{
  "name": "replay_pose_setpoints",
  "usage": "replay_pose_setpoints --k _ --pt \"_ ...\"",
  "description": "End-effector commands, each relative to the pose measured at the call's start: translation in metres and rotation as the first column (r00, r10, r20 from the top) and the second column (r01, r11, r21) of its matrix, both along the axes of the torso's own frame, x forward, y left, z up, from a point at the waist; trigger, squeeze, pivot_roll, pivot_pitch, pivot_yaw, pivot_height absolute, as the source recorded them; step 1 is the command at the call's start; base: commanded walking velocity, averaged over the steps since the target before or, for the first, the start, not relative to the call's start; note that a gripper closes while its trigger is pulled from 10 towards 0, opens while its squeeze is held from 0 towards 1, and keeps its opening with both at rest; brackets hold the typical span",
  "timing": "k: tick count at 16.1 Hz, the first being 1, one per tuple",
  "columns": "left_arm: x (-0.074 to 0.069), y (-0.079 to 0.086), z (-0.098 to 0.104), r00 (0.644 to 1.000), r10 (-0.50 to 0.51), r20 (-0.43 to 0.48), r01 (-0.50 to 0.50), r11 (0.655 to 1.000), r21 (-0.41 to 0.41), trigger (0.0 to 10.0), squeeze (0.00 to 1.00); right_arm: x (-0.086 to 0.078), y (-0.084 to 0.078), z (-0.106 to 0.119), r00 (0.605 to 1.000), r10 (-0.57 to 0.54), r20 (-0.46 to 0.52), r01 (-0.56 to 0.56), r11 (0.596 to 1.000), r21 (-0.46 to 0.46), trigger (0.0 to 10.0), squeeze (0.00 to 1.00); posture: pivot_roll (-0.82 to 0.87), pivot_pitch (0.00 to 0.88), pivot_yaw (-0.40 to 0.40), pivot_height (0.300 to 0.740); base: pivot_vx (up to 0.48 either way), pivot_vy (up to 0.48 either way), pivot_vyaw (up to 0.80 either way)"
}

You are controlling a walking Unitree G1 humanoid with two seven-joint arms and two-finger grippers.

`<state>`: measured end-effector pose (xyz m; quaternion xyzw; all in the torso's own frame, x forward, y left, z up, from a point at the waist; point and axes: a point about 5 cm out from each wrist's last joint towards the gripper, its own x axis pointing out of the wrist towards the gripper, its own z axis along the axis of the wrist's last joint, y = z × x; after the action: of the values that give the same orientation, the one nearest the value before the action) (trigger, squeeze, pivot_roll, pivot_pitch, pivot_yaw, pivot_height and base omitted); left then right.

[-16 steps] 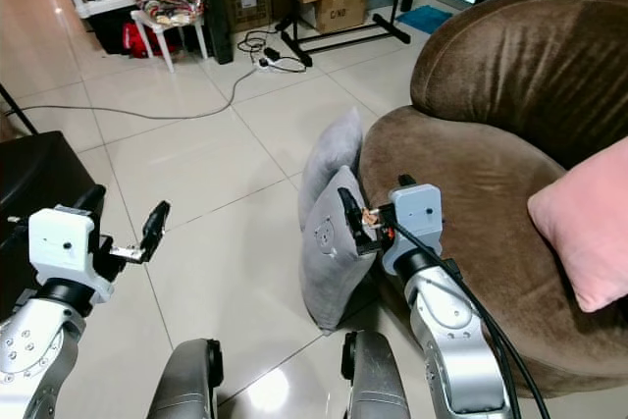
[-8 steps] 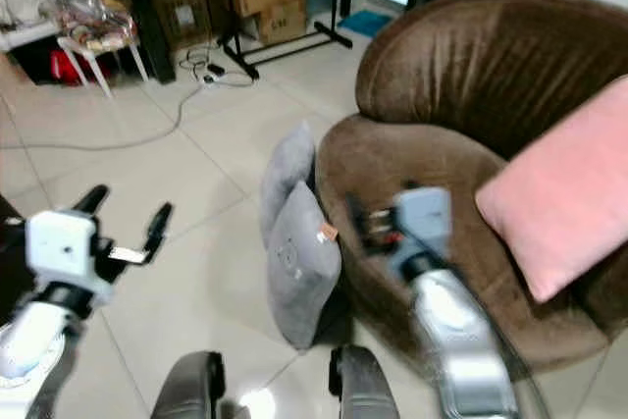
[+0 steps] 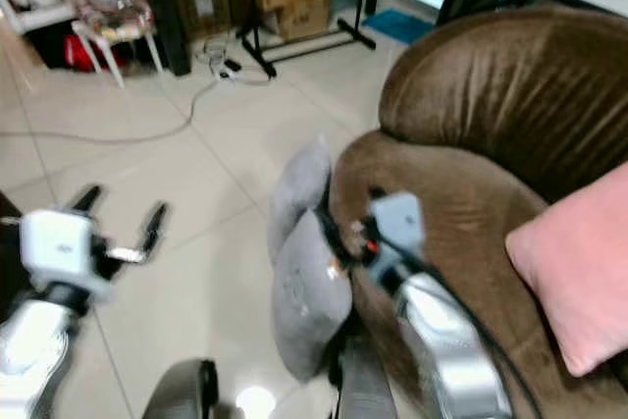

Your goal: Move the pillow to the sofa from floor

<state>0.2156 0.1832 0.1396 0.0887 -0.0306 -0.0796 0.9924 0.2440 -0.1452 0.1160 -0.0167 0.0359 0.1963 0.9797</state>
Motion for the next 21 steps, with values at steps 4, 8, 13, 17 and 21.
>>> replay_pose_setpoints --k 4,8,13,17,21 --pt "0.0 0.009 0.0 0.998 0.062 0.009 -0.063 0.996 0.062 10.0 0.62 -0.001 0.002 0.003 1.0 -0.021 0.001 0.021 0.999 0.043 10.0 1.0 -0.05 0.049 0.006 0.585 0.0 0.0 0.0" --pt "0.001 0.009 -0.001 0.998 0.067 0.003 -0.068 0.995 0.069 10.0 0.36 0.004 -0.005 0.005 0.999 -0.031 -0.012 0.032 0.998 0.047 10.0 0.8 -0.05 0.059 0.0 0.55 0.0 0.0 0.0" --pt "0.0 0.007 -0.003 0.998 0.055 -0.005 -0.055 0.995 0.083 10.0 0.33 0.006 -0.007 0.002 0.999 -0.036 -0.031 0.037 0.999 0.035 10.0 0.79 -0.04 0.084 -0.004 0.52 0.0 0.0 0.0" --pt "-0.002 0.009 -0.005 0.998 0.063 -0.027 -0.06 0.994 0.086 10.0 0.27 0.007 -0.002 -0.009 0.993 -0.042 -0.108 0.044 0.999 0.016 10.0 0.6 -0.04 0.104 -0.016 0.505 0.0 0.0 0.0" --pt "-0.008 0.007 -0.007 0.997 0.073 -0.037 -0.07 0.995 0.076 10.0 0.25 0.008 -0.007 -0.014 0.986 -0.099 -0.138 0.104 0.994 0.034 10.0 0.0 -0.04 0.108 -0.02 0.505 0.0 0.0 0.0"
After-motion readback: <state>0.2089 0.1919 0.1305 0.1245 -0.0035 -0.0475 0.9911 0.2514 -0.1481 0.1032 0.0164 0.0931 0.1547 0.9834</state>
